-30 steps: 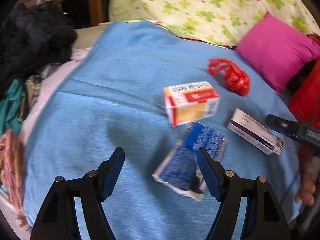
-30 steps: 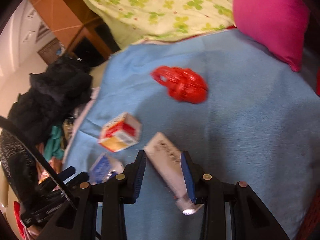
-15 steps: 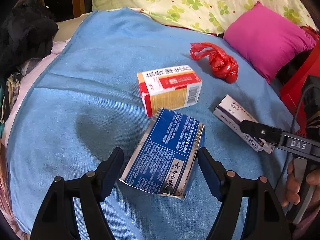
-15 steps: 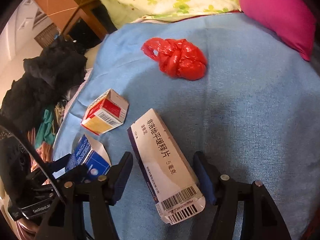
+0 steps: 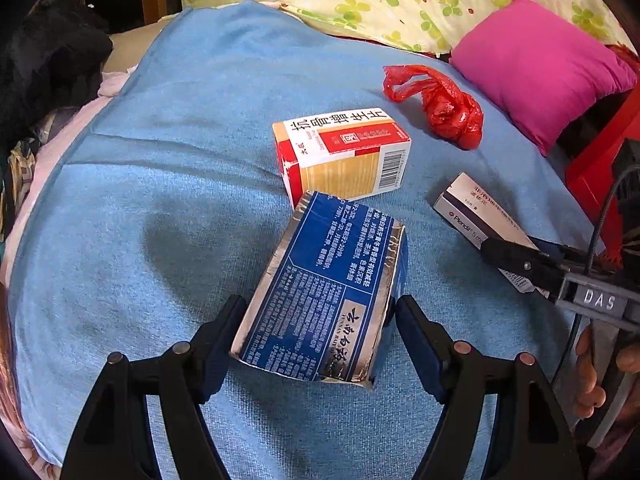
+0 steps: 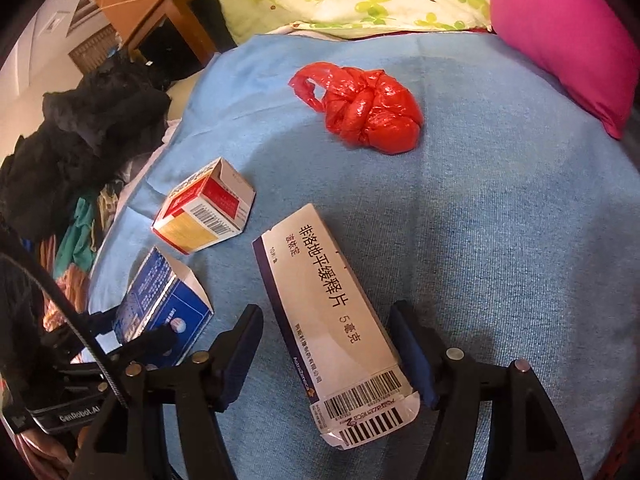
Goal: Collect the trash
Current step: 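Lift the blue packet and white medicine box and carry them toward the basket, then open both tools over the basket to drop the packet and box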
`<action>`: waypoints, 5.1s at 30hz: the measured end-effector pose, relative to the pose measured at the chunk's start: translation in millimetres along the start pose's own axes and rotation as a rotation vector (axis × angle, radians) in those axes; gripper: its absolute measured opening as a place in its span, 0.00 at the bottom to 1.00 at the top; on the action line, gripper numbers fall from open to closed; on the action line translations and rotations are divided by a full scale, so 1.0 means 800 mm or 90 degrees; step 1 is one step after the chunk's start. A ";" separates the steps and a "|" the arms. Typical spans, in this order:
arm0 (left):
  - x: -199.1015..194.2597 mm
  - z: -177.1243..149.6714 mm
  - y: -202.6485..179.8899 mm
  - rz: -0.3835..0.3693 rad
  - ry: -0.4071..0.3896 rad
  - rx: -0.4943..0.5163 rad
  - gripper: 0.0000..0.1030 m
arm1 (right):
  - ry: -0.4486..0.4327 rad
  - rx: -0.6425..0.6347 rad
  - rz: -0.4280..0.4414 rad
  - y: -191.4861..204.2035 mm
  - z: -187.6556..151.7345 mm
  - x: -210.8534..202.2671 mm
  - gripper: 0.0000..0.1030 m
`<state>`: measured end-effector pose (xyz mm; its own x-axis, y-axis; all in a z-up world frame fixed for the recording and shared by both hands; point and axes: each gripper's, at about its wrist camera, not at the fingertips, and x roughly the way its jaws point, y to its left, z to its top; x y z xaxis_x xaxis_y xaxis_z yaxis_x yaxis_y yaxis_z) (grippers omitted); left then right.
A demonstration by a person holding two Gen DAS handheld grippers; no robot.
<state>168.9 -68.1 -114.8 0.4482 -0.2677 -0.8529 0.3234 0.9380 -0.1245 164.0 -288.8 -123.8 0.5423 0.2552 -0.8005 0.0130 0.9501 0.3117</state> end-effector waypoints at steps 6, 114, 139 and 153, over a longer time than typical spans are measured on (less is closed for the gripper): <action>0.003 0.000 -0.005 0.005 0.004 0.004 0.75 | -0.017 -0.073 -0.072 0.026 -0.010 0.003 0.68; -0.115 -0.040 -0.032 0.067 -0.248 0.052 0.70 | -0.276 -0.168 -0.199 0.124 -0.091 -0.184 0.50; -0.129 -0.041 -0.113 -0.038 -0.279 0.111 0.70 | -0.392 -0.075 -0.160 0.055 -0.096 -0.264 0.50; -0.164 -0.051 -0.215 -0.152 -0.274 0.139 0.70 | -0.490 0.066 -0.171 -0.055 -0.121 -0.347 0.50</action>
<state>20.5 -185.5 -1.8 0.6275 -0.5772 -0.5226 0.6037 0.7845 -0.1417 -68.7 -384.3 34.9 0.9336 -0.2086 -0.2912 0.2814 0.9301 0.2359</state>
